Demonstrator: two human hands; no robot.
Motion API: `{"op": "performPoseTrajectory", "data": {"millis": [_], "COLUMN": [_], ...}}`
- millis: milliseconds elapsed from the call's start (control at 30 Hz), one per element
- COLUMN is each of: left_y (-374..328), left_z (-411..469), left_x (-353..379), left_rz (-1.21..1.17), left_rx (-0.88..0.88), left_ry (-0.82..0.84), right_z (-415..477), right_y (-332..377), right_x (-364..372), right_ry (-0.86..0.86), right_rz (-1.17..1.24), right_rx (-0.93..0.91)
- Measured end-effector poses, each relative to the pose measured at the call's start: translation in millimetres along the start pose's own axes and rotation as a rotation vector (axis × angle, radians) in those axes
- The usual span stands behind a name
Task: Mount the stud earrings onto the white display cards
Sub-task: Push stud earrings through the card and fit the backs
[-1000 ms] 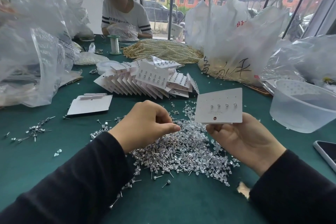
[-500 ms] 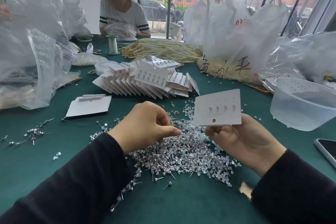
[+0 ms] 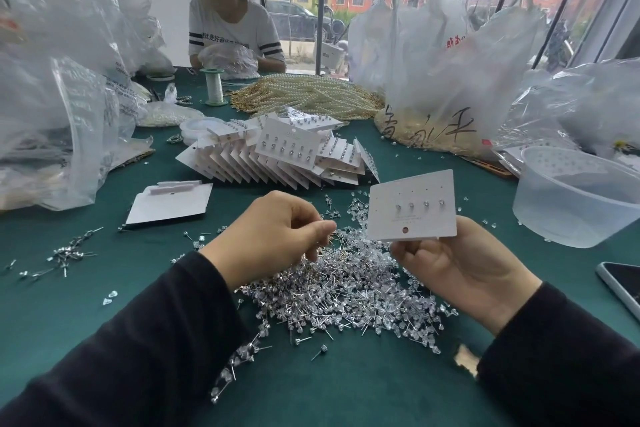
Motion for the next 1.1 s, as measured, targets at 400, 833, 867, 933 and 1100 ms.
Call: {"op": "performPoseTrajectory", "data": {"millis": [400, 833, 867, 933, 1100], "left_y": [-4, -18, -18, -20, -22], "left_z": [-4, -7, -7, -8, -9], "left_x": [4, 13, 12, 12, 12], "left_rz": [-0.623, -0.801, -0.793, -0.765, -0.653], "left_rx": [-0.102, -0.074, -0.068, -0.051, -0.011], "left_ry": [-0.003, -0.006, -0.005, -0.007, -0.062], "right_z": [-2, -9, -9, -10, -12], "right_y": [-7, -12, -12, -13, -13], "right_x": [7, 18, 19, 19, 22], "right_ry": [0.07, 0.196, 0.199, 0.206, 0.234], "right_rz": [-0.005, -0.004, -0.001, 0.008, 0.012], "right_rx": [0.032, 0.051, 0.053, 0.055, 0.025]}}
Point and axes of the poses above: each hand's wrist, its own z-axis towards the middle knuckle, its own x-axis out of the palm, y = z × x, the point moved 6 cm from there along z, towards the middle knuckle, and after that the axes turned 10 degrees about z, right-handed, at the moved point
